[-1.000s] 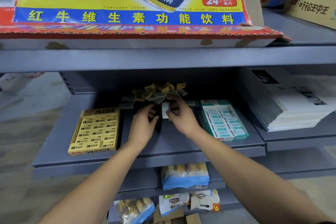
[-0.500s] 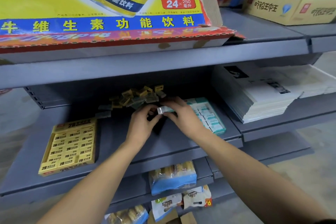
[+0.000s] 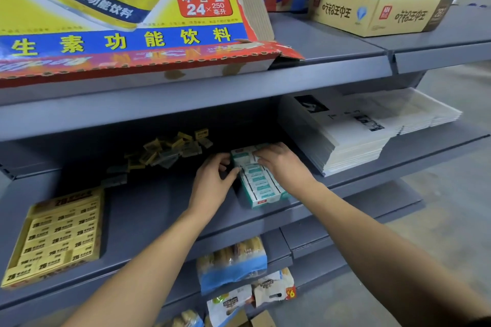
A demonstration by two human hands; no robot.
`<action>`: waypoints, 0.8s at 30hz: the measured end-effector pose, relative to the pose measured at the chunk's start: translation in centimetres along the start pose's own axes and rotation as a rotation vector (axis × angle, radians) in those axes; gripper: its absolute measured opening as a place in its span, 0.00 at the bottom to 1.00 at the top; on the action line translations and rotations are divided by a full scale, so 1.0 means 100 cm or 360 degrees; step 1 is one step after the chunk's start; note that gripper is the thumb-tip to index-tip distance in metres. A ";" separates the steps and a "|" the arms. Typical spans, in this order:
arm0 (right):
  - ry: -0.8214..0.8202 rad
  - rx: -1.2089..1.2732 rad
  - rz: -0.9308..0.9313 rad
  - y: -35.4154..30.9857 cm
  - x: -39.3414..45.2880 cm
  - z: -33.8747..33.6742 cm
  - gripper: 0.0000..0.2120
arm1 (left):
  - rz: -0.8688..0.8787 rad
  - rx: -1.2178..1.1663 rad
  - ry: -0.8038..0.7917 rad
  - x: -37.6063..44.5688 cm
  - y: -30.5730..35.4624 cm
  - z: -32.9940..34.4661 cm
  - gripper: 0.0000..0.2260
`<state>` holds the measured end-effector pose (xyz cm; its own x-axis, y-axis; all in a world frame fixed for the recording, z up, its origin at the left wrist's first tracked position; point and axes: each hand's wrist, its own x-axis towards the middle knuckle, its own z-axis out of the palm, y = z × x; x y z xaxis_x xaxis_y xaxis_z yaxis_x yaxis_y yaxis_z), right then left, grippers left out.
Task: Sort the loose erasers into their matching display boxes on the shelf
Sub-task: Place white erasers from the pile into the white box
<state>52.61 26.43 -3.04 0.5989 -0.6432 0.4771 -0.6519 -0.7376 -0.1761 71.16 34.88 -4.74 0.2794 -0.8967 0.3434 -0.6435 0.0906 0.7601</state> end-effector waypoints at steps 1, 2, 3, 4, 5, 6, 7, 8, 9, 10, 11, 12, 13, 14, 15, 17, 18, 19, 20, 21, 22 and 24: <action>-0.0032 -0.0034 0.0012 0.007 -0.002 0.000 0.09 | -0.0008 0.0010 0.0005 0.000 0.000 0.002 0.13; -0.0066 -0.0065 0.0011 0.014 -0.004 0.002 0.09 | -0.0016 0.0014 0.0014 0.000 0.000 0.003 0.13; -0.0101 -0.0089 0.0004 0.020 -0.006 0.004 0.10 | -0.0022 0.0013 0.0026 0.000 0.001 0.004 0.12; -0.0126 -0.0105 -0.0013 0.025 -0.008 0.005 0.10 | -0.0027 0.0007 0.0039 0.000 0.002 0.006 0.12; -0.0139 -0.0116 -0.0029 0.029 -0.008 0.006 0.09 | -0.0028 -0.0003 0.0046 0.000 0.002 0.007 0.11; -0.0148 -0.0115 -0.0044 0.031 -0.009 0.007 0.09 | -0.0024 -0.0015 0.0052 -0.001 0.003 0.007 0.11; -0.0156 -0.0107 -0.0054 0.033 -0.008 0.008 0.09 | -0.0019 -0.0021 0.0060 -0.001 0.003 0.008 0.10; -0.0161 -0.0102 -0.0068 0.034 -0.007 0.009 0.09 | -0.0013 -0.0026 0.0069 -0.002 0.003 0.009 0.10; -0.0173 -0.0099 -0.0087 0.035 -0.006 0.010 0.09 | -0.0013 -0.0030 0.0075 -0.003 0.003 0.009 0.10; -0.0189 -0.0090 -0.0114 0.035 -0.005 0.012 0.09 | -0.0018 -0.0032 0.0081 -0.003 0.003 0.010 0.10; -0.0215 -0.0072 -0.0130 0.035 -0.004 0.012 0.08 | -0.0024 -0.0033 0.0086 -0.004 0.003 0.010 0.10; -0.0236 -0.0051 -0.0137 0.035 -0.004 0.012 0.08 | -0.0023 -0.0031 0.0093 -0.004 0.003 0.010 0.10; -0.0249 -0.0034 -0.0126 0.034 -0.004 0.010 0.08 | -0.0018 -0.0025 0.0098 -0.005 0.003 0.010 0.10; -0.0255 -0.0015 -0.0113 0.034 -0.006 0.008 0.09 | -0.0010 -0.0018 0.0102 -0.005 0.003 0.010 0.10; -0.0263 0.0006 -0.0097 0.033 -0.007 0.005 0.10 | -0.0004 -0.0013 0.0101 -0.006 0.003 0.010 0.10; -0.0286 0.0048 -0.0045 0.031 -0.009 0.002 0.11 | -0.0001 -0.0009 0.0098 -0.008 0.004 0.011 0.10; -0.0304 0.0063 -0.0016 0.029 -0.010 0.001 0.12 | -0.0002 -0.0011 0.0096 -0.008 0.004 0.012 0.10; -0.0329 0.0072 0.0015 0.027 -0.010 0.001 0.14 | -0.0002 -0.0012 0.0093 -0.009 0.004 0.012 0.10; -0.0350 0.0067 0.0040 0.024 -0.009 0.001 0.15 | -0.0001 -0.0010 0.0096 -0.009 0.004 0.012 0.10; -0.0351 0.0051 0.0062 0.021 -0.006 0.002 0.15 | 0.0000 -0.0004 0.0098 -0.010 0.003 0.011 0.10; -0.0323 0.0039 0.0074 0.017 -0.004 0.003 0.15 | -0.0001 0.0005 0.0103 -0.010 0.002 0.009 0.10; -0.0236 0.0088 0.0103 0.002 0.005 0.006 0.15 | -0.0023 0.0030 0.0127 -0.012 -0.002 0.002 0.10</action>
<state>53.06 25.85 -3.36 0.6213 -0.7099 0.3317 -0.6671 -0.7012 -0.2514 70.82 35.89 -5.47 0.3443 -0.8604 0.3758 -0.6521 0.0688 0.7550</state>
